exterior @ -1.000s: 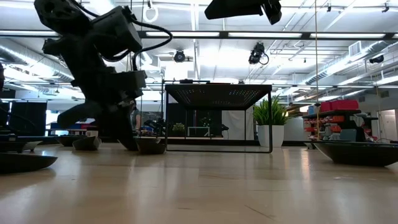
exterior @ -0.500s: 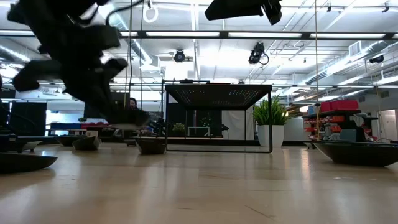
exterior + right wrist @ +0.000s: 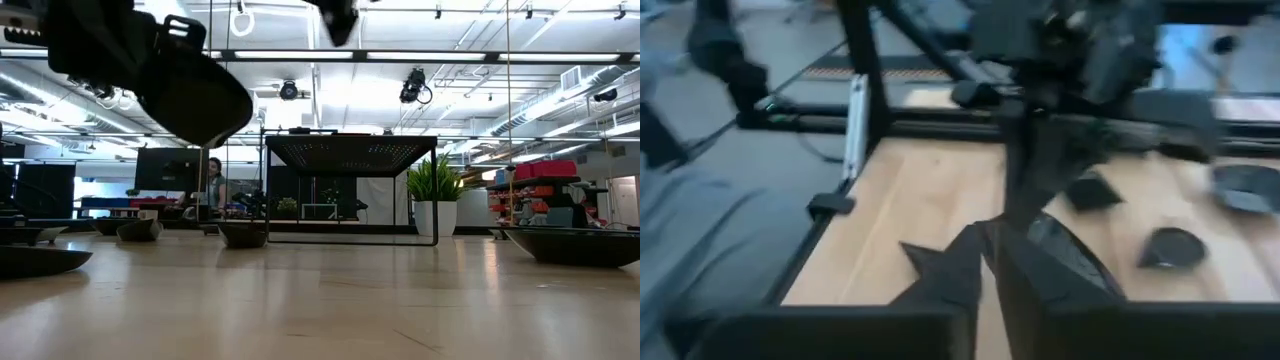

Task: Pick & Place Mini shaped plates
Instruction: Stack the black leaf-shaped plate on top of the black leaf-shaped plates on the shelf

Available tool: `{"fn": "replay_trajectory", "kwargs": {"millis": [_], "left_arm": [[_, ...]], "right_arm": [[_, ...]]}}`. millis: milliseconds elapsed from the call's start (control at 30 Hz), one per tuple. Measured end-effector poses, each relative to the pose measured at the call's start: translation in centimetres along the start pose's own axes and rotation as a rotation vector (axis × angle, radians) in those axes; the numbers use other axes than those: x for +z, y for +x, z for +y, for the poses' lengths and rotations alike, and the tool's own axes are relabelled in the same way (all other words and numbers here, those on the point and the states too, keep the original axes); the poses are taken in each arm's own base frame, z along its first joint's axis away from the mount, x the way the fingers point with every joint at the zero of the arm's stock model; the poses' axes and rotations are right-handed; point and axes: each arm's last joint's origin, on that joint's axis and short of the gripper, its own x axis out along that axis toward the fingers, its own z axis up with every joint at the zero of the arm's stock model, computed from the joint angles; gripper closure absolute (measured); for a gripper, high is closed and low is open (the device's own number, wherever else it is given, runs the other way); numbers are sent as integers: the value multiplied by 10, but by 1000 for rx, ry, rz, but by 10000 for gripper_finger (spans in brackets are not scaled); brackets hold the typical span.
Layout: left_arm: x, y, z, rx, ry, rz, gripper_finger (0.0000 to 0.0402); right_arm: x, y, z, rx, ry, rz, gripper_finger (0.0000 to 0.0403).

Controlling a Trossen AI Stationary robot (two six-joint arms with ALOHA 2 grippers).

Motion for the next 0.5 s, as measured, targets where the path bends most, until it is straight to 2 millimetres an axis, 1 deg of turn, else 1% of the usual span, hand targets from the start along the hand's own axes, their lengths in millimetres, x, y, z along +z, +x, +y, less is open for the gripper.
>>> {"fn": "replay_trajectory", "kwargs": {"millis": [100,167,267,367,500], "left_arm": [[2,0,1,10,4,-20,395],[3,0,2,14,5,-30,396],[3,0,2,15,5,-31,394],[3,0,2,17,5,-34,391],[3,0,2,19,5,-37,393]], "right_arm": [[5,16,-1,54,-47,31,323],[4,27,-2,49,-108,101,298],[2,36,-2,24,-194,202,270],[6,39,-5,7,-220,213,259],[-1,44,-11,-4,-225,235,264]]}}
